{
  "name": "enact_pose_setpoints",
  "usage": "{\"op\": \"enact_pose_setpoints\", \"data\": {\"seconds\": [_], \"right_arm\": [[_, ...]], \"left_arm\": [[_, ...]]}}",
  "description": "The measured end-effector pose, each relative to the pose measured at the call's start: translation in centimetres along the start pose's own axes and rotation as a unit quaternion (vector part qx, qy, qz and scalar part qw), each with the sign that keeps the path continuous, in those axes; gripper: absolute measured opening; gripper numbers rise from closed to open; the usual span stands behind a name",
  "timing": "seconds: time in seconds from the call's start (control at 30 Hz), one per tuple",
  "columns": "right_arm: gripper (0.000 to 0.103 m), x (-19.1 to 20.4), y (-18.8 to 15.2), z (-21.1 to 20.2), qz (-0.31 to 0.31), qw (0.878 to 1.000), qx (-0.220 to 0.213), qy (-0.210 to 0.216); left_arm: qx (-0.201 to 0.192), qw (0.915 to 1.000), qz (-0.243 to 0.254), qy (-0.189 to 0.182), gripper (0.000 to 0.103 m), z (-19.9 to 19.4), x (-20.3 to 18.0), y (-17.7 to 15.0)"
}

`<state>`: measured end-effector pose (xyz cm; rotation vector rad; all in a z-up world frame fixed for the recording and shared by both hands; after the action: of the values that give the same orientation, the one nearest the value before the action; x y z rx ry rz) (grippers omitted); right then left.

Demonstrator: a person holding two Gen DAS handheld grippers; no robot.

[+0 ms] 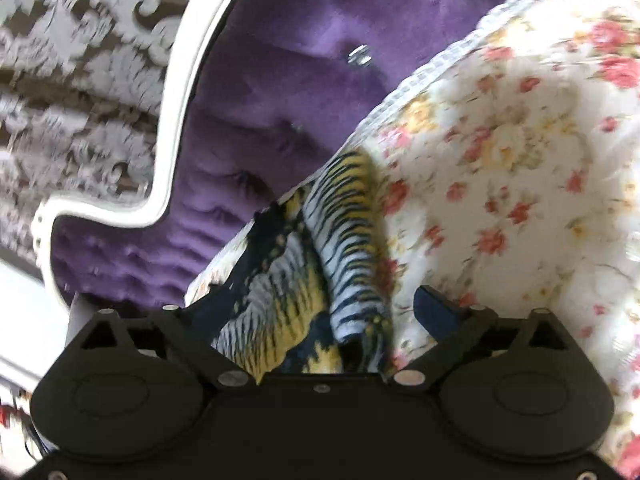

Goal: Fold small clothes

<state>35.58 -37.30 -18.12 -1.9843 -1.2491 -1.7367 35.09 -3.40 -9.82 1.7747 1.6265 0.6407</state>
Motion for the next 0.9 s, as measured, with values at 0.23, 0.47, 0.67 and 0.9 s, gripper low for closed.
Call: {"op": "enact_pose_setpoints", "data": {"seconds": [0.23,0.47,0.67,0.9], "right_arm": [[0.1,2.1,-1.3,3.7,-0.061,0.997,0.029,0.021],[0.037,1.2,-1.2,3.1,-0.027,0.999,0.015,0.019],[0.037,1.6,-1.2,3.2,-0.028,0.999,0.013,0.018],[0.037,2.0,-1.2,3.2,-0.032,0.999,0.007,0.018]], "left_arm": [[0.024,0.9996,0.006,0.015,0.04,1.9,-1.2,0.7],[0.048,0.9968,0.038,0.051,0.04,5.3,-2.4,0.8],[0.046,0.9858,0.128,0.099,0.042,9.0,-3.6,0.0],[0.06,0.9884,0.106,0.09,0.04,8.1,-2.8,0.7]]}}
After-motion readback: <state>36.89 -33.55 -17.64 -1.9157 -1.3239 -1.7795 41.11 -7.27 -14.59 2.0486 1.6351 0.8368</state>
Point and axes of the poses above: each gripper's, at about its wrist camera, not at the fingertips, and z roughly the way its jaws point, x to its left, y to its top, the point moved 6 cm from there along z, roughly the way its jaws point, and after that the axes turned 12 degrees about y, right-handed, at the moved point
